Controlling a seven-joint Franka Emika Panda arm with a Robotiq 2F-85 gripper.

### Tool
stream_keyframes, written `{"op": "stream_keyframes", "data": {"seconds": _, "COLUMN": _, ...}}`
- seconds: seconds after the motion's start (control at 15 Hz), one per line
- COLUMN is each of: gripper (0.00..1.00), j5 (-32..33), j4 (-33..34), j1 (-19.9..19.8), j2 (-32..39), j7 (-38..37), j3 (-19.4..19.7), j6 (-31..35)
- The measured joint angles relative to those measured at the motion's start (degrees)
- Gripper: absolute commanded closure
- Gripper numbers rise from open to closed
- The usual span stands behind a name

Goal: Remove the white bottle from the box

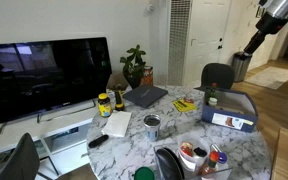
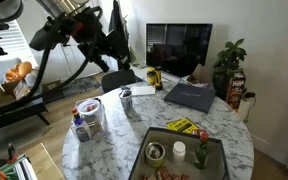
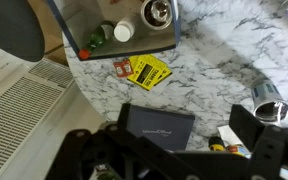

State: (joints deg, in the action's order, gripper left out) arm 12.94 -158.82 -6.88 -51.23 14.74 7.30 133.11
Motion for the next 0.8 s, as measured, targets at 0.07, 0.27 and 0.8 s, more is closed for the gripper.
{"op": "stream_keyframes", "data": {"seconds": 0.07, "gripper": 0.00, "j5": 0.0, "j4": -1.9, "j1": 0.0, "j2": 0.1, "j7": 0.0, "j3": 0.0, "j6": -0.9}}
{"op": "stream_keyframes", "data": {"seconds": 0.27, "gripper": 0.00, "j5": 0.0, "j4": -1.4, "j1": 0.0, "j2": 0.7, "j7": -0.1, "j3": 0.0, "j6": -0.7}}
{"op": "stream_keyframes", "data": {"seconds": 0.8, "gripper": 0.00, "j5": -0.3, "j4": -0.1, "j1": 0.1, "j2": 0.8, "j7": -0.7, "j3": -0.2, "j6": -0.7}}
